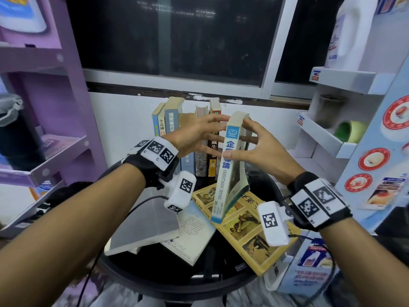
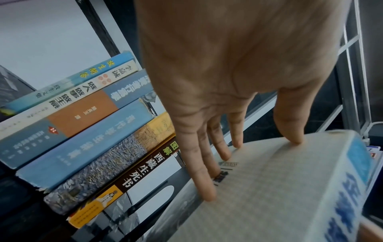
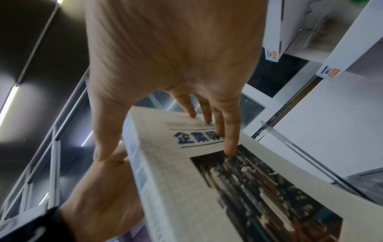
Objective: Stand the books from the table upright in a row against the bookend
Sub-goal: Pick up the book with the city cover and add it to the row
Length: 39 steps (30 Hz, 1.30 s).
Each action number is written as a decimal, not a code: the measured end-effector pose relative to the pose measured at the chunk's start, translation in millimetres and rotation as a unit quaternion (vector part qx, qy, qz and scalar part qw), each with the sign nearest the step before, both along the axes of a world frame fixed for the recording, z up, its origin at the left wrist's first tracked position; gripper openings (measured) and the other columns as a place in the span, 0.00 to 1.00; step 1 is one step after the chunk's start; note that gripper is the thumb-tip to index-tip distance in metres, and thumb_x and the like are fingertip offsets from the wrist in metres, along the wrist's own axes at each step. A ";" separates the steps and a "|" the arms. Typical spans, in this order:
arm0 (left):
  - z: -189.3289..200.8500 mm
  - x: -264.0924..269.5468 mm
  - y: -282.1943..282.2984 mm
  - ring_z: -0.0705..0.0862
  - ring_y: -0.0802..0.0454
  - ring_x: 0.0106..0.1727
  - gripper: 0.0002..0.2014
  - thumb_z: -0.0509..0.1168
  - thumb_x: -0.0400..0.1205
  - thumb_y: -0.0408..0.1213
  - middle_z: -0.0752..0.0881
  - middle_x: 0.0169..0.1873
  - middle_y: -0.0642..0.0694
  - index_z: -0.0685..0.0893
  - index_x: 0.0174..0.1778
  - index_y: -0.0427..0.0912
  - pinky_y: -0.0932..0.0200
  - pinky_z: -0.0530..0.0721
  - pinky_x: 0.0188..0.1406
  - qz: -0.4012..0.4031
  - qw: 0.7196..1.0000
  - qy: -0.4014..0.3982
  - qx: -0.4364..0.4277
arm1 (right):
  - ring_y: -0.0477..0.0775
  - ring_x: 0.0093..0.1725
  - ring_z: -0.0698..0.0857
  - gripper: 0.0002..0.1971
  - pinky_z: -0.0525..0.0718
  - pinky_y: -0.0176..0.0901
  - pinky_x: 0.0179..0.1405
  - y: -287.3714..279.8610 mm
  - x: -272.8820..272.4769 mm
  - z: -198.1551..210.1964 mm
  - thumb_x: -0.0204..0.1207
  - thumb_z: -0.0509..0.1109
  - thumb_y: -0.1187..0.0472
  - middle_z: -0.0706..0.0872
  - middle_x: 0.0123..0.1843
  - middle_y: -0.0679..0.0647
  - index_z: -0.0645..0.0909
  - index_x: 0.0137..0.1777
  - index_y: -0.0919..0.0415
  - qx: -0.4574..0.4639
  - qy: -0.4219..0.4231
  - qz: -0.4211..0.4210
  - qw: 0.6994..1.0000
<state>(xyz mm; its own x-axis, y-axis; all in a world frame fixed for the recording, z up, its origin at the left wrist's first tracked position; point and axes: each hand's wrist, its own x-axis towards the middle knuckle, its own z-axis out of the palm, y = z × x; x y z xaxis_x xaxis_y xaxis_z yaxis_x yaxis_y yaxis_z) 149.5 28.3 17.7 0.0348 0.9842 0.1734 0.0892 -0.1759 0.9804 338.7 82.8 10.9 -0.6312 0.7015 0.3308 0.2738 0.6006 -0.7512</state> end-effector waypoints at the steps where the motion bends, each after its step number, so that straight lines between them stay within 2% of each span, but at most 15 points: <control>1: 0.6 1.0 1.5 0.84 0.47 0.61 0.18 0.61 0.85 0.39 0.84 0.61 0.44 0.74 0.72 0.45 0.54 0.87 0.45 0.003 1.000 0.008 -0.001 | 0.45 0.70 0.77 0.53 0.82 0.45 0.63 -4.0 -2.2 -0.2 0.55 0.81 0.37 0.76 0.73 0.42 0.62 0.82 0.45 0.012 0.000 -0.012 1.000; 4: 0.7 2.1 10.0 0.81 0.46 0.67 0.22 0.66 0.81 0.43 0.82 0.66 0.42 0.74 0.72 0.46 0.58 0.85 0.45 0.017 0.999 0.027 0.005 | 0.35 0.56 0.79 0.46 0.75 0.21 0.46 -13.3 -6.7 1.2 0.61 0.83 0.43 0.79 0.59 0.37 0.67 0.79 0.50 0.058 0.021 -0.052 0.997; 6: 0.6 1.4 15.4 0.79 0.45 0.69 0.25 0.68 0.77 0.45 0.80 0.68 0.40 0.75 0.70 0.46 0.57 0.85 0.47 0.023 0.999 0.028 0.005 | 0.30 0.46 0.80 0.41 0.75 0.18 0.34 -15.5 -8.0 2.9 0.65 0.82 0.48 0.80 0.51 0.36 0.69 0.77 0.52 0.071 0.022 -0.069 0.995; 8: 0.5 -0.4 19.9 0.79 0.46 0.69 0.25 0.68 0.74 0.48 0.80 0.68 0.41 0.76 0.68 0.48 0.53 0.83 0.54 0.035 0.999 0.026 0.003 | 0.29 0.41 0.81 0.38 0.77 0.18 0.31 -15.5 -7.8 4.2 0.66 0.81 0.53 0.81 0.45 0.35 0.70 0.76 0.53 0.080 0.015 -0.083 0.993; 10: -2.4 -2.8 24.6 0.77 0.47 0.70 0.25 0.67 0.74 0.51 0.79 0.69 0.45 0.77 0.66 0.49 0.48 0.81 0.63 0.054 0.998 0.018 0.004 | 0.30 0.37 0.82 0.36 0.77 0.17 0.29 -15.4 -5.8 4.8 0.67 0.80 0.58 0.82 0.43 0.36 0.71 0.75 0.53 0.083 0.018 -0.092 0.992; 12: -8.1 -5.4 30.0 0.75 0.47 0.71 0.25 0.66 0.77 0.51 0.77 0.70 0.46 0.75 0.70 0.49 0.44 0.77 0.68 0.076 0.997 0.011 0.010 | 0.32 0.38 0.83 0.34 0.79 0.18 0.30 -15.3 -2.7 4.5 0.67 0.79 0.61 0.85 0.45 0.40 0.72 0.73 0.53 0.084 0.026 -0.097 0.991; 15: -16.6 -6.9 38.9 0.72 0.46 0.74 0.24 0.62 0.84 0.46 0.75 0.72 0.45 0.69 0.76 0.46 0.45 0.73 0.71 0.104 0.994 0.002 0.017 | 0.33 0.40 0.84 0.33 0.81 0.21 0.32 -15.8 2.9 5.5 0.65 0.79 0.62 0.82 0.44 0.37 0.74 0.71 0.52 0.080 0.032 -0.096 0.992; 18: -18.7 -3.4 45.0 0.72 0.47 0.74 0.25 0.62 0.84 0.44 0.75 0.72 0.44 0.67 0.77 0.44 0.41 0.67 0.76 0.107 0.994 -0.008 0.024 | 0.35 0.44 0.83 0.31 0.83 0.24 0.34 -13.5 8.7 8.8 0.64 0.80 0.64 0.83 0.50 0.42 0.75 0.68 0.51 0.074 0.023 -0.087 0.993; 21: -18.6 1.1 48.9 0.77 0.45 0.70 0.29 0.64 0.76 0.48 0.80 0.68 0.42 0.71 0.73 0.41 0.44 0.72 0.73 0.084 0.996 -0.017 0.032 | 0.39 0.47 0.84 0.28 0.85 0.29 0.38 -9.5 13.5 13.7 0.65 0.80 0.63 0.83 0.54 0.46 0.73 0.63 0.49 0.062 0.006 -0.088 0.994; 23: -18.3 4.7 51.5 0.80 0.45 0.67 0.29 0.64 0.75 0.47 0.81 0.64 0.42 0.72 0.72 0.40 0.45 0.75 0.71 0.077 0.996 -0.028 0.029 | 0.45 0.49 0.86 0.25 0.88 0.38 0.41 -6.3 15.4 17.4 0.65 0.80 0.60 0.84 0.55 0.49 0.73 0.60 0.49 0.053 0.001 -0.102 0.993; 25: -17.7 7.6 56.9 0.80 0.45 0.67 0.26 0.66 0.79 0.44 0.82 0.63 0.42 0.72 0.71 0.39 0.44 0.75 0.71 0.082 0.996 -0.029 0.028 | 0.51 0.52 0.87 0.24 0.91 0.47 0.45 -4.5 15.7 20.8 0.66 0.80 0.56 0.85 0.55 0.51 0.73 0.58 0.48 0.041 -0.012 -0.115 0.992; 27: -16.1 10.2 61.6 0.80 0.44 0.67 0.22 0.64 0.83 0.41 0.82 0.64 0.41 0.72 0.72 0.38 0.42 0.76 0.72 0.090 0.995 -0.013 0.027 | 0.55 0.54 0.87 0.23 0.91 0.52 0.46 -3.4 16.0 24.6 0.66 0.80 0.50 0.86 0.55 0.52 0.74 0.57 0.46 0.030 -0.037 -0.125 0.991; 30: -13.6 12.7 65.1 0.82 0.46 0.65 0.26 0.68 0.78 0.45 0.82 0.63 0.44 0.74 0.71 0.40 0.41 0.77 0.69 0.105 0.994 0.008 0.031 | 0.53 0.48 0.88 0.21 0.91 0.49 0.39 -3.2 18.5 32.4 0.67 0.80 0.49 0.87 0.52 0.54 0.77 0.56 0.48 0.012 -0.069 -0.135 0.988; 36: -9.4 13.3 71.0 0.84 0.50 0.60 0.21 0.67 0.81 0.40 0.83 0.58 0.47 0.74 0.69 0.41 0.44 0.80 0.67 0.118 0.992 0.030 0.034 | 0.55 0.49 0.89 0.15 0.90 0.53 0.47 0.5 22.6 36.7 0.72 0.78 0.56 0.88 0.54 0.56 0.78 0.56 0.52 0.047 -0.080 -0.155 0.983; 39: -6.8 12.5 72.6 0.83 0.50 0.61 0.23 0.68 0.81 0.41 0.83 0.58 0.48 0.73 0.71 0.40 0.47 0.80 0.66 0.121 0.991 0.041 0.030 | 0.54 0.49 0.88 0.14 0.89 0.45 0.41 4.1 23.0 35.3 0.73 0.77 0.56 0.88 0.54 0.56 0.79 0.57 0.53 0.058 -0.076 -0.163 0.982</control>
